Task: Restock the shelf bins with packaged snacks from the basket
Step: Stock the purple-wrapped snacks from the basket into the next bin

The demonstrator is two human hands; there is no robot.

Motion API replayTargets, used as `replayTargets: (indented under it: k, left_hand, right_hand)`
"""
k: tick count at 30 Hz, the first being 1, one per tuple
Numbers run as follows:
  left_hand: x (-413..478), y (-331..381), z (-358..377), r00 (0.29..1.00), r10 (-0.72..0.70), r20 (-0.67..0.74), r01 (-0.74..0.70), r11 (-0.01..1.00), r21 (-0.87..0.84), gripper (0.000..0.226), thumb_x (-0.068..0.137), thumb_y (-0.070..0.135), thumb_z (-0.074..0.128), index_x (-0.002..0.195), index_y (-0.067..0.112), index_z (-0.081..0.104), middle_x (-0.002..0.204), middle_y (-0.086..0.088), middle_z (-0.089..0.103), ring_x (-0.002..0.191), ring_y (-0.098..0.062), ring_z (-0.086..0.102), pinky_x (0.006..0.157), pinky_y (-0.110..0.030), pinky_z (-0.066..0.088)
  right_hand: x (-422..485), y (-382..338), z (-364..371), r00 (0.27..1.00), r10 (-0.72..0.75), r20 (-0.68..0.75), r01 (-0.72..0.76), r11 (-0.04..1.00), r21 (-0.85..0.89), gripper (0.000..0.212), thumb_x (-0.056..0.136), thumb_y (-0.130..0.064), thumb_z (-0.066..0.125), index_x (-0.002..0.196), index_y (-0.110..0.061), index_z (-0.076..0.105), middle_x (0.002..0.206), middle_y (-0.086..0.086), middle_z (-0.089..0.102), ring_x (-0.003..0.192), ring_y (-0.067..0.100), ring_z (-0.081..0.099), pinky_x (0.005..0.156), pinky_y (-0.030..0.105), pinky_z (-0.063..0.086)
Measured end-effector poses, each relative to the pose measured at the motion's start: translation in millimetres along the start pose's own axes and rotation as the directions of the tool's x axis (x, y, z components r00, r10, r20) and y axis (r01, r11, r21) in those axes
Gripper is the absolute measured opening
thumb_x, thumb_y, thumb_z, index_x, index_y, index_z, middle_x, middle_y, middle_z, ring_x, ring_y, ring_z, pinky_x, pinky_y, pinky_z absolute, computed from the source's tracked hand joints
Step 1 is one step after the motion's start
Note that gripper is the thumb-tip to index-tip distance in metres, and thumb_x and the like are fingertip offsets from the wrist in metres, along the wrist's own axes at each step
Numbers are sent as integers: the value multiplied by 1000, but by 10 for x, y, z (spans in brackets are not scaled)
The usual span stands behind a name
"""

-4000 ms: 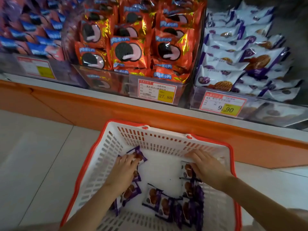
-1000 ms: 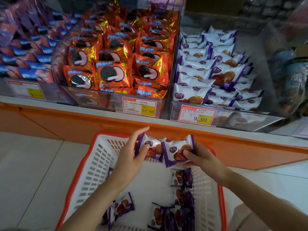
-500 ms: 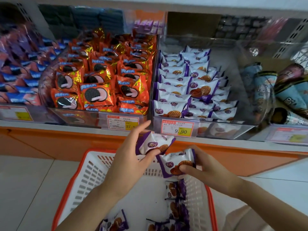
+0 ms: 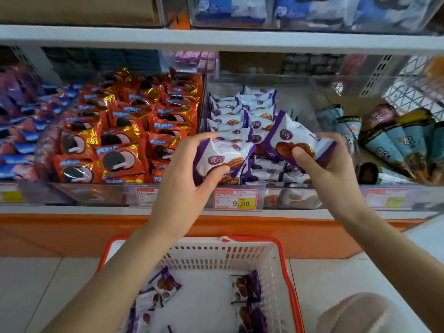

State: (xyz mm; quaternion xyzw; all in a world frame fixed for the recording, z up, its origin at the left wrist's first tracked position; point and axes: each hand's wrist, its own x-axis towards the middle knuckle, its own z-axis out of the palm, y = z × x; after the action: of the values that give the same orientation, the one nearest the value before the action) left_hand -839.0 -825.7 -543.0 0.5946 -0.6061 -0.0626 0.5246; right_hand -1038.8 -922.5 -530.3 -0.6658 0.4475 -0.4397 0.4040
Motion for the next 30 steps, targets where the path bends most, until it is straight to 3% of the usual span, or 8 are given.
replayTargets:
  k: [2, 6, 11, 16, 21, 25, 27, 30]
  left_hand:
    - [0, -10, 5, 1000, 2, 1, -2, 1000, 10, 42, 84, 37, 57, 122, 32, 41, 112, 25, 46, 102, 14, 50, 86, -5, 41]
    - [-9, -1, -10, 1000, -13, -3, 13, 1000, 4, 41, 83, 41, 57, 119, 43, 39, 111, 24, 49, 103, 10, 53, 87, -9, 44]
    - [3, 35, -28, 999, -43, 7, 43, 999, -17, 41, 81, 39, 58, 115, 48, 37, 111, 22, 50, 100, 11, 54, 82, -6, 44]
    - [3, 54, -25, 998, -62, 7, 62, 998, -30, 41, 79, 39, 58, 112, 50, 37, 109, 21, 51, 98, 11, 55, 80, -5, 44]
    - [-3, 67, -54, 997, -79, 8, 80, 996, -51, 42, 79, 37, 59, 113, 48, 37, 109, 21, 53, 100, 10, 56, 78, -4, 44]
    - [-5, 82, -68, 996, -90, -4, 89, 994, -59, 42, 79, 36, 60, 112, 47, 38, 108, 22, 53, 98, 13, 55, 77, -3, 43]
    - [-4, 110, -61, 996, -92, -2, 92, 994, -60, 41, 79, 38, 59, 112, 48, 38, 109, 21, 53, 99, 12, 55, 78, -4, 44]
    - [3, 167, -24, 995, -96, 8, 96, 992, -82, 40, 79, 39, 59, 112, 49, 39, 113, 19, 53, 104, 7, 55, 79, -5, 44]
  right_hand:
    - [157, 49, 18, 1000, -1, -21, -1, 993, -116, 31, 89, -22, 64, 108, -20, 39, 85, -15, 54, 67, -13, 56, 58, 3, 42]
    - [421, 145, 132, 989, 54, 134, -4, 936, -353, 32, 90, -21, 63, 116, -17, 44, 91, -6, 55, 69, 6, 51, 50, 5, 38]
    - [636, 200, 250, 975, 70, 212, 72, 801, -595, 47, 90, -30, 62, 130, -11, 46, 121, 14, 56, 111, 31, 54, 90, 36, 45]
    - [585, 174, 273, 956, 150, 252, 25, 815, -579, 46, 91, -28, 63, 126, -16, 35, 95, 8, 54, 86, 25, 53, 70, 29, 37]
    - [529, 163, 291, 971, 56, 232, 103, 780, -618, 43, 93, -25, 60, 128, -15, 38, 131, 12, 47, 110, 30, 53, 78, 28, 35]
    - [460, 154, 294, 979, 14, 205, 142, 675, -724, 54, 93, -34, 57, 135, -12, 31, 137, 11, 43, 114, 32, 53, 77, 34, 41]
    - [423, 151, 269, 979, -70, 192, 190, 658, -728, 61, 91, -31, 60, 139, -7, 30, 138, 11, 41, 124, 29, 45, 90, 37, 42]
    - [277, 113, 228, 940, -293, 173, 339, 763, -551, 51, 90, -18, 62, 134, -4, 38, 130, 9, 46, 124, 20, 43, 100, 25, 35]
